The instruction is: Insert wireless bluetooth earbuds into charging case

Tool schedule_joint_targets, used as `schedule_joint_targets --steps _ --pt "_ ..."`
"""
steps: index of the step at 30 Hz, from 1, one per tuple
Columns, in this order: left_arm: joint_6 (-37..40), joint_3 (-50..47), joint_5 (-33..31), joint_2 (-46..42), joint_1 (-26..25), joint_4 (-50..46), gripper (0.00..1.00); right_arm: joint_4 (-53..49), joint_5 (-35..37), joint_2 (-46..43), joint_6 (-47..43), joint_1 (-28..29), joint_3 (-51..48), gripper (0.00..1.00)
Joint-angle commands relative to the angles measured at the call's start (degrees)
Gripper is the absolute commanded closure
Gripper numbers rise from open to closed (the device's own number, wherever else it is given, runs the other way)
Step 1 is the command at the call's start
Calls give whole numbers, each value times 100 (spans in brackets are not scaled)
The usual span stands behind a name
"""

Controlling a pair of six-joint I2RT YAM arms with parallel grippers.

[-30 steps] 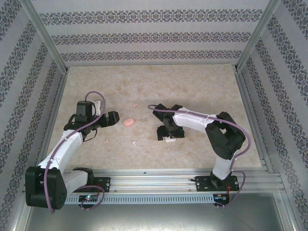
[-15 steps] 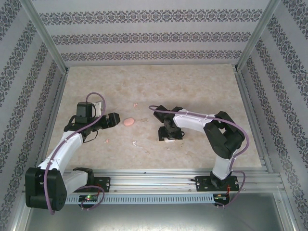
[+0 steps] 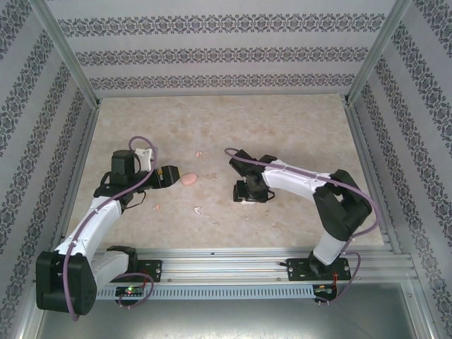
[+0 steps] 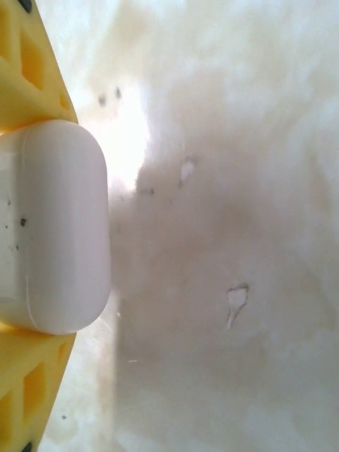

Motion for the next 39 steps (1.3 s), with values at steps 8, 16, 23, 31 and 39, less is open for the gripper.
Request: schedule_joint_targets --steps 8,16,23,31,39 --pt "251 -321 -707 -131 -2122 2549 20 478 -125 -1423 754 -112 629 45" --pt "351 -74 -1438 759 -3283 4072 22 1010 -426 -1870 1262 -82 781 45" --pt "172 3 -1837 1172 -3445 5111 23 1247 -670 -2104 1534 -76 843 45" --pt "-105 115 -1890 1546 -3444 5769 24 1418 -852 -2212 1652 -76 808 45" --pt "-437 243 -1882 1921 -3445 6234 44 1472 -928 -2194 1624 -71 826 45"
